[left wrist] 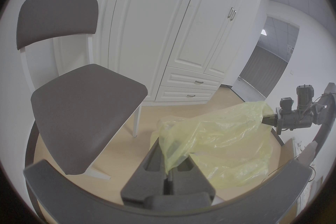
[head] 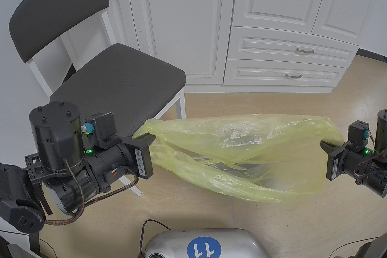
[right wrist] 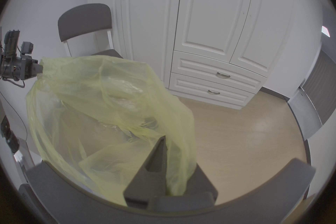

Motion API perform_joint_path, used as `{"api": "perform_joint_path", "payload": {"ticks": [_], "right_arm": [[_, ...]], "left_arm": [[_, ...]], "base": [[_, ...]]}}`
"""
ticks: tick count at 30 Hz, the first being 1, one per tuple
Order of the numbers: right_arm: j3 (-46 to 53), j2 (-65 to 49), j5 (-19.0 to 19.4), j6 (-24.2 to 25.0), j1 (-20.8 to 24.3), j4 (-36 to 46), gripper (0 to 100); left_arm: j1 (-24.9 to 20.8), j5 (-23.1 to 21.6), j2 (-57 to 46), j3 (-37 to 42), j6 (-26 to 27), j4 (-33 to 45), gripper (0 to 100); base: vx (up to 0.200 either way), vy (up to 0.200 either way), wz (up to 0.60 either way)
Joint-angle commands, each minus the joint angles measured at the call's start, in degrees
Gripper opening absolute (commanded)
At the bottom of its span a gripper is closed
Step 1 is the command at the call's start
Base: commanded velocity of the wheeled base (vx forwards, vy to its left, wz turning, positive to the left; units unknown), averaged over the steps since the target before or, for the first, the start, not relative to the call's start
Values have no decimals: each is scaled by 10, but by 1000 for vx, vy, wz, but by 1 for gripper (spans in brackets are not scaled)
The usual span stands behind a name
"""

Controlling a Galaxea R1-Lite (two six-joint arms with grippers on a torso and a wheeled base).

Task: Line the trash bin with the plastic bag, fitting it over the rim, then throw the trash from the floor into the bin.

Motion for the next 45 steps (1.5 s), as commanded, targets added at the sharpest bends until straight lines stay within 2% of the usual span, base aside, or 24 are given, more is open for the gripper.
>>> {"api": "perform_joint_path", "payload": {"ticks": [1, 4, 14, 20, 24, 26, 31, 36, 39, 43, 45], "right_arm": [[2, 16, -6, -2, -8, 1, 0], [2, 20, -13, -4, -16, 1, 0], [24, 20, -14, -71, -71, 2, 0], [35, 11, -14, -94, -90, 2, 0], [42, 10, -13, -112, -99, 1, 0], [47, 5, -7, -119, -100, 1, 0], [50, 4, -6, -121, -100, -3, 0], [50, -4, -2, -120, -99, -4, 0], [53, -17, 9, -121, -93, -3, 0], [58, -40, 61, -143, -90, -4, 0], [59, -43, 74, -147, -89, -4, 0]], "left_arm": [[12, -2, 4, 6, 0, -1, 0], [15, -5, 7, 9, 0, -3, 0], [24, -52, 8, 38, 7, -9, 0], [42, -60, 9, 46, 21, -9, 0], [54, -90, 6, 61, 39, -10, 0], [68, -124, 0, 74, 54, -13, 0], [86, -170, 3, 88, 60, -56, 0], [85, -177, 12, 110, 62, -115, 0], [81, -182, 15, 126, 63, -149, 0], [75, -225, 32, 148, 94, -195, 0], [75, -233, 45, 148, 103, -211, 0]], "base": [[0, 0, 0], [0, 0, 0], [0, 0, 0], [0, 0, 0], [0, 0, 0], [0, 0, 0], [0, 0, 0], [0, 0, 0], [0, 0, 0], [0, 0, 0], [0, 0, 0]]}}
